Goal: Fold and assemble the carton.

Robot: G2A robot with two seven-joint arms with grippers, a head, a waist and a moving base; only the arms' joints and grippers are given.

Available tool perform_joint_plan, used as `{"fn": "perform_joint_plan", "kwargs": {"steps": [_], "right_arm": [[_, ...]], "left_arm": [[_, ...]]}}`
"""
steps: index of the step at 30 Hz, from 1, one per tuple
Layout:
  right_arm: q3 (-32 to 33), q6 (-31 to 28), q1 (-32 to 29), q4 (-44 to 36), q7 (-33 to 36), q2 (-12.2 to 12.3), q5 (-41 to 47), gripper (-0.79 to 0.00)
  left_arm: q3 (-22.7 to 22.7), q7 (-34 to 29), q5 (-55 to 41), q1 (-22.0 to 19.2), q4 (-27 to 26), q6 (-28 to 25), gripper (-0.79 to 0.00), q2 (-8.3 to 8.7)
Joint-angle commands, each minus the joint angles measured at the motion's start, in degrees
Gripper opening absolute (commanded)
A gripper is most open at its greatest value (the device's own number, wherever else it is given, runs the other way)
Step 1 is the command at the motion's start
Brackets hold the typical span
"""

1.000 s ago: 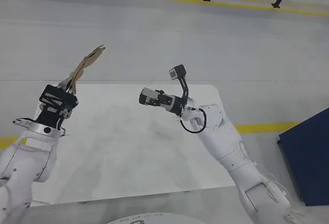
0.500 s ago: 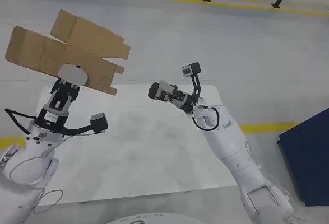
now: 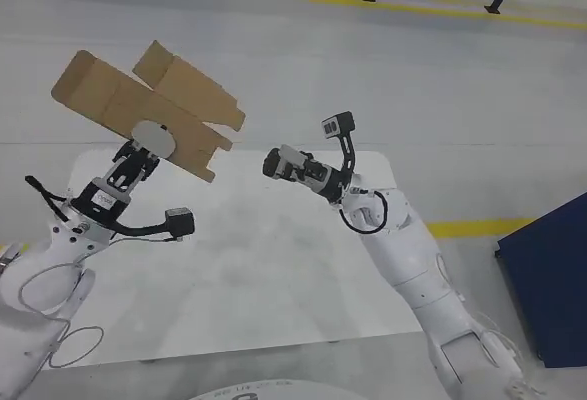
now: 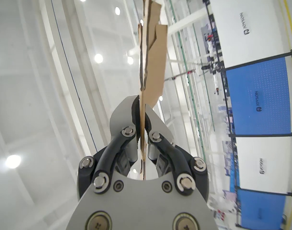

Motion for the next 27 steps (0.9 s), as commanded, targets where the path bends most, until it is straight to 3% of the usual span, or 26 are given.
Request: {"fn": "perform_joint_plan", "kwargs": {"steps": [1,7,15,19,27], "right_arm": [[0.54,-0.79,-0.43,-0.18,1.14,0.13,-0.65,0.000],[4.58,-4.15,-2.50,0.21,4.87,1.03,-3.07,0.000],[9.06,-7.89,-5.33,0.16,10.57,1.89,2.37,0.000],[8.94,-7.49,-5.26,-0.20,10.18,1.86,1.68,0.000],[8.72,-7.10,-5.17,-0.30,9.63,1.79,1.60,0.000]], "left_arm": [[0.84,5.00,0.00,-2.35,0.54,1.08,-0.785,1.83],[5.34,15.90,0.00,-9.03,0.06,7.70,-0.785,6.41],[11.37,21.07,0.00,-17.50,-0.55,8.34,-0.785,11.47],[15.44,19.99,0.00,-21.46,-1.07,7.32,-0.785,13.88],[26.53,11.43,0.00,-29.78,-1.68,2.84,-0.785,17.72]]}}
